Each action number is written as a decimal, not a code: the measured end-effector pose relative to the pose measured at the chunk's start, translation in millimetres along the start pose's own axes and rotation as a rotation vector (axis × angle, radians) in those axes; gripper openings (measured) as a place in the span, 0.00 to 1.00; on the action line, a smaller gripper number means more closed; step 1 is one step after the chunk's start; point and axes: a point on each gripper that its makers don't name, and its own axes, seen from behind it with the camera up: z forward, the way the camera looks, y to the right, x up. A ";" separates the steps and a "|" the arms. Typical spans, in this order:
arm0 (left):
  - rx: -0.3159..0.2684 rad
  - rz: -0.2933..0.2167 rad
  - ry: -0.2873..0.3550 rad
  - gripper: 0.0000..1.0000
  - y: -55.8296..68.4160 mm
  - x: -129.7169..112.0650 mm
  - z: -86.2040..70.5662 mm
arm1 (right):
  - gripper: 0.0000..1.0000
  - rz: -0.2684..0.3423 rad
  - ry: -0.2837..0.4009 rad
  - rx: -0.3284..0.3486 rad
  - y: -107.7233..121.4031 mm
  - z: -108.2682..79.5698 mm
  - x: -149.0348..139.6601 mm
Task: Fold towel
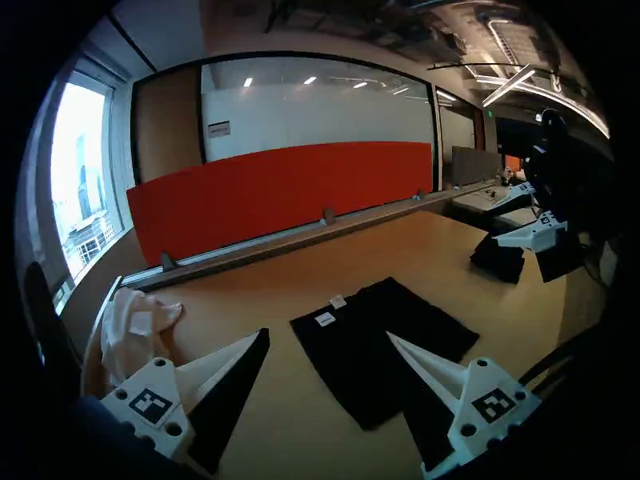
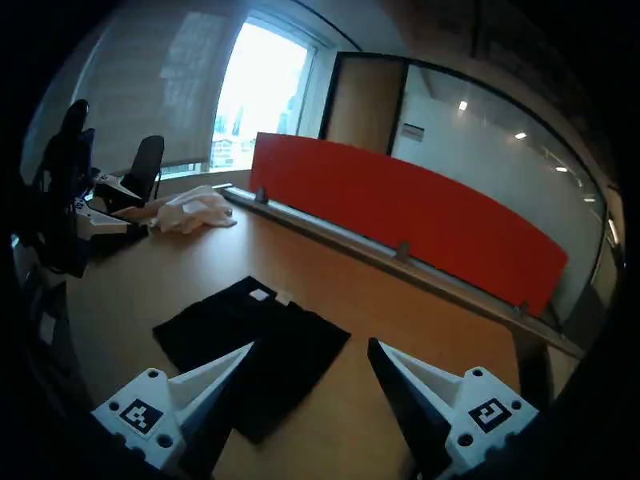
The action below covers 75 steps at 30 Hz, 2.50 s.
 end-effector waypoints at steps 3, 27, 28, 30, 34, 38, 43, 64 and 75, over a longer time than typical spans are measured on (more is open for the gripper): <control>-0.015 0.005 -0.020 0.97 6.0 -11.1 5.8 | 1.00 0.004 -0.017 0.014 -4.7 4.0 -12.6; -0.112 0.050 -0.204 0.97 43.2 -108.6 48.8 | 1.00 -0.011 -0.170 0.115 -49.0 40.8 -109.0; -0.115 0.053 -0.211 0.97 44.0 -111.8 50.2 | 1.00 -0.011 -0.175 0.119 -50.4 41.9 -112.0; -0.121 0.058 -0.227 0.97 45.6 -119.0 53.1 | 1.00 -0.012 -0.187 0.126 -53.6 44.0 -118.3; -0.137 0.059 -0.259 0.97 49.0 -134.2 57.6 | 1.00 -0.015 -0.208 0.142 -59.8 46.8 -129.1; -0.153 0.056 -0.294 0.97 52.4 -150.1 61.3 | 1.00 -0.021 -0.228 0.160 -66.2 49.6 -138.9; -0.172 0.056 -0.340 0.97 56.3 -168.7 64.0 | 1.00 -0.022 -0.256 0.187 -75.1 53.3 -151.6; -0.227 0.076 -0.501 0.96 67.7 -211.9 70.8 | 0.87 -0.025 -0.356 0.246 -88.2 58.6 -186.9; -0.245 0.092 -0.511 0.90 74.3 -213.2 71.4 | 0.75 -0.018 -0.397 0.258 -85.5 57.7 -197.2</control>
